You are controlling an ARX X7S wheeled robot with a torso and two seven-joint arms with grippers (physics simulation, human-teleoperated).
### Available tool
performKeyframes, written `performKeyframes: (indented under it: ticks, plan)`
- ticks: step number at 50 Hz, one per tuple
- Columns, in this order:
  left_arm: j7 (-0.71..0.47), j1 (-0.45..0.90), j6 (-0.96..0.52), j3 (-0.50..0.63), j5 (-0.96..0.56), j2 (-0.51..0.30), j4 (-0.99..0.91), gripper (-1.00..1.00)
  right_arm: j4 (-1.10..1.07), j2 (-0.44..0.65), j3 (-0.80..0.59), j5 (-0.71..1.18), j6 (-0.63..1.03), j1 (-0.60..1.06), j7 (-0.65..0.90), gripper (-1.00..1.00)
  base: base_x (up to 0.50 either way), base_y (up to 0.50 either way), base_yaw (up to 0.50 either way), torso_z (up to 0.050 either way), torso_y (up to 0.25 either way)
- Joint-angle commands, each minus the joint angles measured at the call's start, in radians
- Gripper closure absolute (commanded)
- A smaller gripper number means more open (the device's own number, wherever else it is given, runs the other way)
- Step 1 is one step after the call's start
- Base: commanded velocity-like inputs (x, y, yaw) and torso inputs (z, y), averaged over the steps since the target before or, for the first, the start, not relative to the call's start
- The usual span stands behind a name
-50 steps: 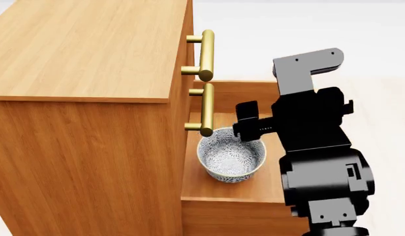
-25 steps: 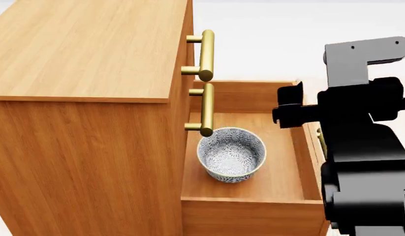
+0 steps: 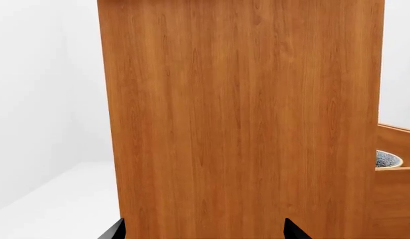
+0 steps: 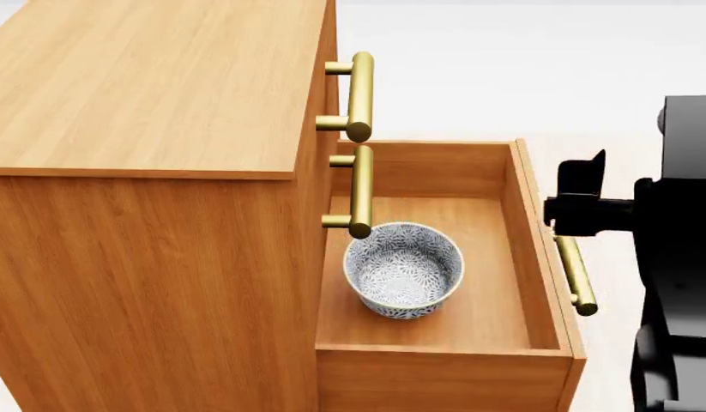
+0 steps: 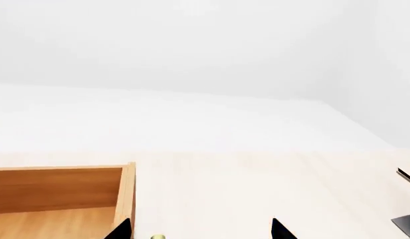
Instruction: Put the bowl in the bottom drawer of the cabinet and close it.
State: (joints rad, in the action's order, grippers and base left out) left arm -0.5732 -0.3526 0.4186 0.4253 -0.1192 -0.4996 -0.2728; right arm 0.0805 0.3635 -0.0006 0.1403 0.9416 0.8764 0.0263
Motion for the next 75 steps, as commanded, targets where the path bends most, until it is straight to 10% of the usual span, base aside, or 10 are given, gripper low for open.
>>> performKeyframes:
  ticks: [1, 75]
  plan:
    - [-0.002, 0.001, 0.002, 0.002, 0.002, 0.001, 0.004, -1.00, -0.051, 0.022, 0.056, 0.016, 0.010, -0.045, 0.012, -1.00, 0.00, 0.00, 0.00, 0.000, 0.000]
    - [-0.024, 0.001, -0.012, 0.005, 0.013, -0.007, -0.005, -1.00, -0.134, 0.054, 0.224, 0.045, -0.104, -0.402, 0.019, -1.00, 0.00, 0.00, 0.00, 0.000, 0.000]
